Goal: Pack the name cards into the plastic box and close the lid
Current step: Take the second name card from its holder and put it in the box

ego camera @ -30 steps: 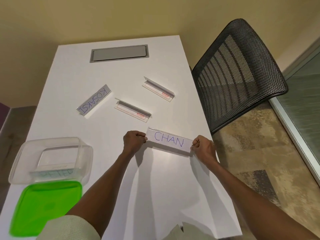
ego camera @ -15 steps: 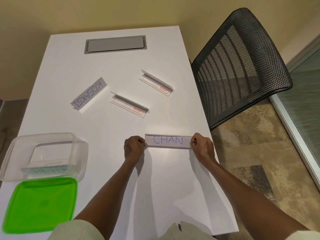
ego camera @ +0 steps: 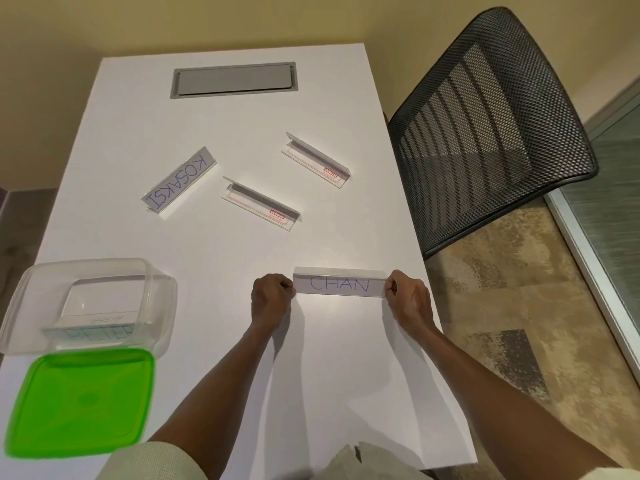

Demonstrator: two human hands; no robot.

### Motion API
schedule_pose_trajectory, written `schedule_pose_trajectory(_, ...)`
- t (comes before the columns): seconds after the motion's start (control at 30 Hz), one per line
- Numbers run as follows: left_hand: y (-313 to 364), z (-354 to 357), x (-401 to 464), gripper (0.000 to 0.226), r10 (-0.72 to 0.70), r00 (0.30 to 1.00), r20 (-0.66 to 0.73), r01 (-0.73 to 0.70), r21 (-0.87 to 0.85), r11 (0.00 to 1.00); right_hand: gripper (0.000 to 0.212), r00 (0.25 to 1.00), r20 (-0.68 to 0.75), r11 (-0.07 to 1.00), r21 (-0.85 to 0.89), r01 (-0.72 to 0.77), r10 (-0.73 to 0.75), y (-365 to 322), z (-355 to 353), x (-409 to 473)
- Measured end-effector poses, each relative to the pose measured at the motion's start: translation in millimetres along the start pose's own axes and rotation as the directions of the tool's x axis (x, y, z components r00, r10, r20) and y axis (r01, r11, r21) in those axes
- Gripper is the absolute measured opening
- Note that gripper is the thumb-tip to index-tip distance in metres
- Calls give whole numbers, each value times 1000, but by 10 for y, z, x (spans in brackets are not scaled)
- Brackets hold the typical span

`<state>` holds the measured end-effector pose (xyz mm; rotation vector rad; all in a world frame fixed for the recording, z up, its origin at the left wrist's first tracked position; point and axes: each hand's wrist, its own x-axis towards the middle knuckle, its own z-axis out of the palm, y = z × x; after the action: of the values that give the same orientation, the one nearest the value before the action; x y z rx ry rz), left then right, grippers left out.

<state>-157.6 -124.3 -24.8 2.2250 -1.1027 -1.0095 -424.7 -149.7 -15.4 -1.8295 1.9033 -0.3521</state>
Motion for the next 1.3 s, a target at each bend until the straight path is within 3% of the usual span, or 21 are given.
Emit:
schedule_pose_trajectory(0.13,7,-44,-24,17,14,1000,10,-15,38,999,15,1000,1,998,-57,-21,21,10,-9,-30)
schedule_pose_trajectory(0.23,5,-92,-49,7,107,992,-59,-100,118,988,12,998,-44,996,-80,-41,38,62,-17,-87)
schedule_pose_trajectory(0.3,9,-135,-70,17,205,976,-73,-193,147,970,9,997,-74,998,-66,-16,11,108,-39,-108)
schedule_pose_trajectory(0.47,22,-235,-66,47,555,831,35,-518,408,751,40,983,-26,965,-197,172,-180,163,-109,-79)
schedule_pose_trajectory(0.6,161,-256,11,58,515,837,184,-536,467,704,50,968,90,911,-327,251,-235,73,-147,7)
schedule_pose_trajectory(0.73,212,-212,28,59,588,766,261,-632,470,615,48,958,173,881,-383,279,-228,-25,-152,75)
schedule_pose_trajectory(1.0,284,-155,73,38,549,784,290,-612,510,605,33,941,245,864,-392,317,-234,-128,-101,133)
schedule_pose_trajectory(1.17,291,-126,71,34,592,756,280,-632,547,548,30,932,282,847,-415,333,-228,-132,-74,159)
schedule_pose_trajectory(1.3,343,-135,87,31,582,768,268,-621,534,574,29,937,276,866,-389,314,-215,-120,-73,171)
